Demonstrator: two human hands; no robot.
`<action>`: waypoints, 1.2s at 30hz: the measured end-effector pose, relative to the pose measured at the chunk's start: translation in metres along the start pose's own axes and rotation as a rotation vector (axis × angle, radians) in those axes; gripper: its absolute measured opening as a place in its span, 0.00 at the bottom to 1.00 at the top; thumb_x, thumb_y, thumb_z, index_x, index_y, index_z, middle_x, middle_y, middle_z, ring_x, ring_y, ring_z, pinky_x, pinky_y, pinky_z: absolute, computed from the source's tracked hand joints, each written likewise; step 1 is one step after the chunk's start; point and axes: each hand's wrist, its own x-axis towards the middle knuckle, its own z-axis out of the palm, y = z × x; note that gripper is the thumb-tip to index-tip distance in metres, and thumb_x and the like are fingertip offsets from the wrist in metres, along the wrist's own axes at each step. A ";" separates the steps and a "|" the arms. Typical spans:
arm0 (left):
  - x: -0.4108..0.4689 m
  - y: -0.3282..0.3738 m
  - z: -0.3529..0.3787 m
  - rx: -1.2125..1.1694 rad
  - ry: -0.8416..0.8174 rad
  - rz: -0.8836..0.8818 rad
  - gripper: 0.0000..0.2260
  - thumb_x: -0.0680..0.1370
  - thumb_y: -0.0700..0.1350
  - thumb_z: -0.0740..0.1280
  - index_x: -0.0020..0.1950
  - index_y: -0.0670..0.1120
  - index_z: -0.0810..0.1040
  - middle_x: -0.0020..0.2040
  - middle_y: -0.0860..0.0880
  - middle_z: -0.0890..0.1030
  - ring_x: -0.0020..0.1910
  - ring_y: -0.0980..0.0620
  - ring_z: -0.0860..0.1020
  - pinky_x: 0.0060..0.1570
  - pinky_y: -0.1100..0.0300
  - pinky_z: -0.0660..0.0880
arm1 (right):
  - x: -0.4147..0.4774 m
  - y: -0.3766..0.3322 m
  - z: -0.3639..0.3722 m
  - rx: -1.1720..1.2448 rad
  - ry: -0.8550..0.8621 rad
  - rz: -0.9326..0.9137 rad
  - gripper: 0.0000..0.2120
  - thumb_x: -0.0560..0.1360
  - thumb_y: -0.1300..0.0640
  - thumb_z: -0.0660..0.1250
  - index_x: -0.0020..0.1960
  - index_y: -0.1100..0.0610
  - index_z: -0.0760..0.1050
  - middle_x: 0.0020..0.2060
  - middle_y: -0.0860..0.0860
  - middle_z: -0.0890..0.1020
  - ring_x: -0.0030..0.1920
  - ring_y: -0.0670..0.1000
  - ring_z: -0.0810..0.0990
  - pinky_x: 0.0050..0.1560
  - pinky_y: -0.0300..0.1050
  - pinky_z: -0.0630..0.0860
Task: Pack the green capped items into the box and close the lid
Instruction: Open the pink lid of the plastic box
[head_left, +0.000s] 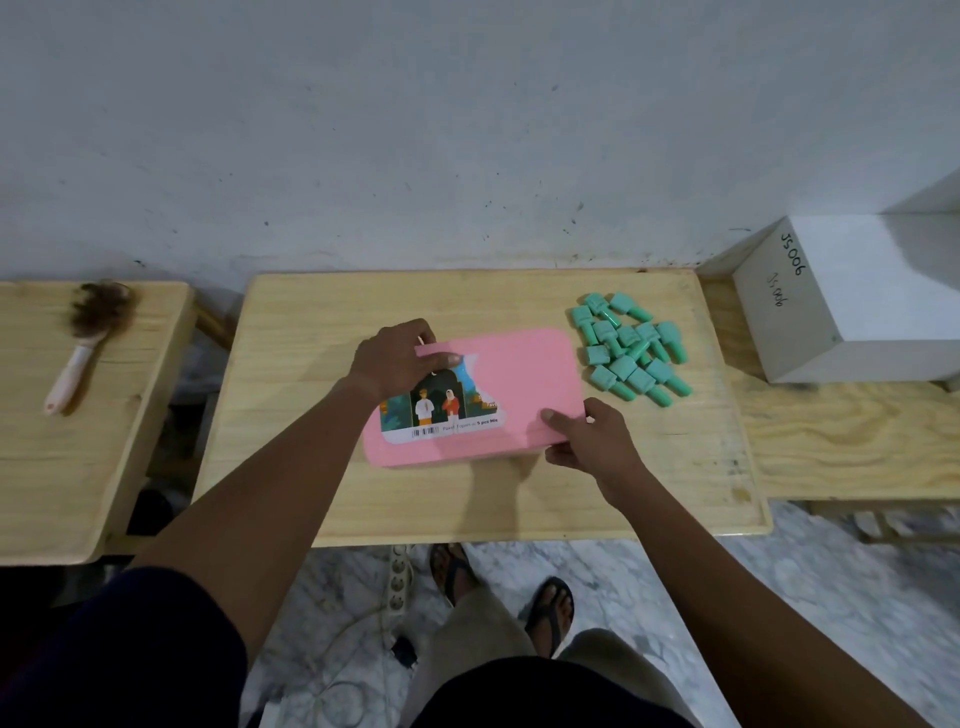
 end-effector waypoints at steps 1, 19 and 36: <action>-0.003 0.000 -0.001 -0.027 0.024 -0.006 0.21 0.67 0.71 0.69 0.43 0.54 0.75 0.42 0.54 0.82 0.44 0.51 0.79 0.44 0.56 0.73 | -0.003 -0.002 0.000 0.043 -0.050 0.002 0.14 0.74 0.59 0.74 0.54 0.65 0.76 0.45 0.60 0.82 0.34 0.55 0.79 0.40 0.48 0.83; -0.086 -0.043 0.016 -0.819 0.342 -0.486 0.22 0.65 0.57 0.78 0.53 0.47 0.84 0.52 0.44 0.85 0.53 0.43 0.83 0.57 0.43 0.78 | -0.043 -0.017 -0.014 0.002 -0.368 -0.314 0.14 0.77 0.63 0.70 0.61 0.60 0.76 0.47 0.58 0.83 0.37 0.56 0.82 0.43 0.55 0.82; -0.064 0.000 -0.036 -1.022 0.485 -0.242 0.19 0.75 0.30 0.67 0.66 0.38 0.77 0.57 0.42 0.82 0.54 0.42 0.82 0.57 0.47 0.78 | 0.010 -0.079 -0.006 -0.306 0.088 -0.346 0.28 0.71 0.55 0.75 0.68 0.58 0.69 0.51 0.55 0.81 0.35 0.55 0.85 0.46 0.58 0.83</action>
